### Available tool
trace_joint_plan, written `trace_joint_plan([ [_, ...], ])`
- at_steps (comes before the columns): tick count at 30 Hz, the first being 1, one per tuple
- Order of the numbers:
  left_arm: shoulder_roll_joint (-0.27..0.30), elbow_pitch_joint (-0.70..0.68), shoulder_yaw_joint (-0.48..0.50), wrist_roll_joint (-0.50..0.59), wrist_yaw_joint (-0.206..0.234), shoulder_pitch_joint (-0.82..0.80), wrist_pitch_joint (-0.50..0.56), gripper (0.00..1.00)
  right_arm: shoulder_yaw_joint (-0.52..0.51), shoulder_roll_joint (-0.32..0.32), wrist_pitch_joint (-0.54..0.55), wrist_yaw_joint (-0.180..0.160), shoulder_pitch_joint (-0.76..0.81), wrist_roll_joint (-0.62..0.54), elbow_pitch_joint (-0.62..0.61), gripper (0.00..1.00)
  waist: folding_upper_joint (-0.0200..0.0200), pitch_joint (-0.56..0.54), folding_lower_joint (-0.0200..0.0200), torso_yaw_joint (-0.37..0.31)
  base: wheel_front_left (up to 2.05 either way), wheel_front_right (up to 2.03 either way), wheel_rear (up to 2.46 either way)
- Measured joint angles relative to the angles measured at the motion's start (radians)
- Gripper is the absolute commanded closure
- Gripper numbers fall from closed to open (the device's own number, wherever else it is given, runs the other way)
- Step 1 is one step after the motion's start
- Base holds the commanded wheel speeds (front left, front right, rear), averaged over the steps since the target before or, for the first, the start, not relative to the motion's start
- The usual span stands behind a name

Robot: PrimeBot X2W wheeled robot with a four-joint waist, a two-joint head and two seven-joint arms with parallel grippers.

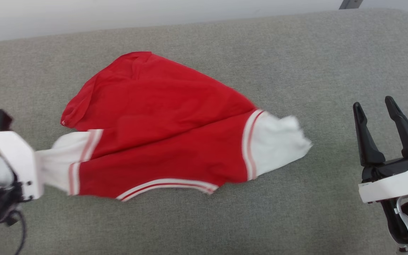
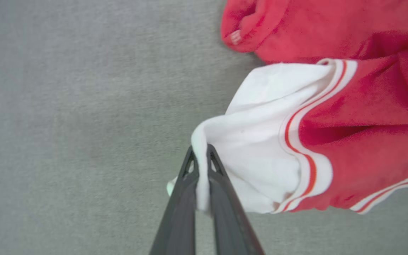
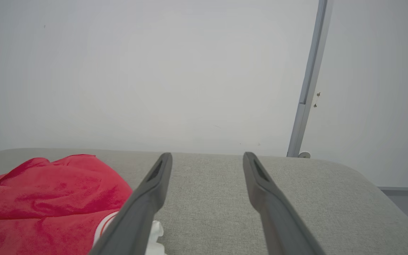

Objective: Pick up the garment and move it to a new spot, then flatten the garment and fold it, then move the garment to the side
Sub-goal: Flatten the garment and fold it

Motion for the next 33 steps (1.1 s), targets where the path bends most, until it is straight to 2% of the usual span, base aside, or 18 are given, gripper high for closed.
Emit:
trace_joint_plan([
  [5, 0.064, 0.004, 0.03, 0.003, 0.068, 0.066, 0.079, 1.0, -0.004, -0.003, 0.003, 0.0, 0.003, 0.0, 0.0, 0.0, 0.0, -0.001, 0.0, 0.011, 0.0, 0.0, 0.0],
  [10, 0.05, 0.003, 0.042, -0.023, 0.092, 0.119, 0.08, 1.0, 0.003, -0.004, 0.003, 0.0, 0.003, 0.009, 0.003, 0.0, 0.0, 0.008, 0.0, 0.016, 0.0, 0.0, 0.0],
  [11, 0.043, 0.003, 0.041, -0.027, 0.084, 0.123, 0.07, 0.66, 0.006, -0.005, 0.003, 0.0, 0.002, 0.012, 0.004, 0.0, 0.0, 0.01, 0.0, 0.016, 0.0, 0.0, 0.0],
  [12, 0.035, 0.004, 0.042, -0.035, 0.078, 0.124, 0.06, 0.19, 0.008, -0.005, 0.003, 0.0, 0.002, 0.017, 0.005, 0.0, 0.0, 0.011, 0.0, 0.017, 0.0, 0.0, 0.0],
  [13, 0.029, 0.005, 0.043, -0.04, 0.074, 0.123, 0.054, 0.0, 0.011, -0.006, 0.003, 0.0, 0.002, 0.018, 0.006, 0.0, 0.0, 0.012, 0.0, 0.018, 0.0, 0.0, 0.0],
  [22, 0.072, -0.001, -0.004, -0.03, 0.005, 0.044, 0.123, 0.0, 0.038, -0.03, 0.019, 0.0, 0.001, 0.039, 0.005, 0.0, 0.0, 0.021, 0.0, 0.025, 0.0, 0.0, 0.0],
  [27, 0.072, 0.082, -0.017, -0.03, 0.004, -0.007, 0.157, 0.0, 0.064, -0.043, 0.044, 0.0, -0.003, 0.057, -0.005, 0.0, 0.0, 0.04, 0.0, 0.02, 0.0, 0.0, 0.0],
  [33, 0.036, 0.21, -0.021, -0.051, -0.005, -0.042, 0.165, 0.0, 0.112, -0.075, 0.132, 0.0, -0.001, 0.116, -0.019, 0.0, 0.0, 0.064, 0.0, 0.017, 0.0, 0.0, 0.0],
])
